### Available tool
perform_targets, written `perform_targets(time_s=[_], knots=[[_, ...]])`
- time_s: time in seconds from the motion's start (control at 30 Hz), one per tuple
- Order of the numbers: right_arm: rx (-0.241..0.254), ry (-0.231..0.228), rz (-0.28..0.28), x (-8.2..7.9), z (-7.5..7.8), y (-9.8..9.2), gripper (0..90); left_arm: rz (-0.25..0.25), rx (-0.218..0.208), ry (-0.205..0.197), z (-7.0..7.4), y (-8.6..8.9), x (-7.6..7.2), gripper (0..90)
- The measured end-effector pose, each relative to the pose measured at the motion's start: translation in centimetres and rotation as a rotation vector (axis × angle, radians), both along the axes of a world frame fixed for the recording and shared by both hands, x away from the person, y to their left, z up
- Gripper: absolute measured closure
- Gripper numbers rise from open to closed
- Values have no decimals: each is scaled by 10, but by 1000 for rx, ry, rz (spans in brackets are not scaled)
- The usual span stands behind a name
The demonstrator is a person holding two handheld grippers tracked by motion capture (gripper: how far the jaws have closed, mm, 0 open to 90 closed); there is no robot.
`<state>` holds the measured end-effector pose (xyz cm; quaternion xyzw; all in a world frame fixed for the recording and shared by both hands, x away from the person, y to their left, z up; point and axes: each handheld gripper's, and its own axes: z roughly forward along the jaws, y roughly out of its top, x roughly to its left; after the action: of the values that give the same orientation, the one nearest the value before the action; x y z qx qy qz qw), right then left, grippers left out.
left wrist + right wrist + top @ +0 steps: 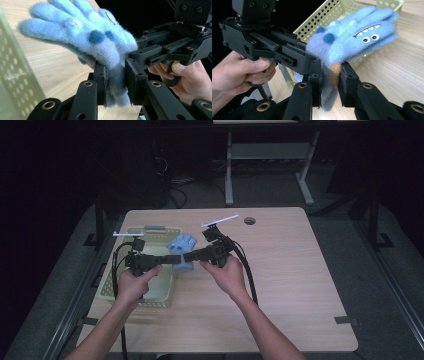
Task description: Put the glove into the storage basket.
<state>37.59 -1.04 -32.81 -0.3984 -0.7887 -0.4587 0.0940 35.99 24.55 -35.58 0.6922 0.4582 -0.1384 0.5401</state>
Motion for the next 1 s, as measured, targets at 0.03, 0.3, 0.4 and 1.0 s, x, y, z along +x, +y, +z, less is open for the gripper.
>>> perform_targets(time_s=[0.03,0.3,0.4,1.0], knots=[[0,0,0,0,0,0,744,4,-3,0,0,1,0,721],[11,7,19,3,-3,15,744,22,4,-1,-1,17,-3,721],[9,12,23,4,-4,22,744,29,1,5,-2,23,-4,722],[26,19,63,14,-6,48,742,54,-13,15,-4,51,-3,730]])
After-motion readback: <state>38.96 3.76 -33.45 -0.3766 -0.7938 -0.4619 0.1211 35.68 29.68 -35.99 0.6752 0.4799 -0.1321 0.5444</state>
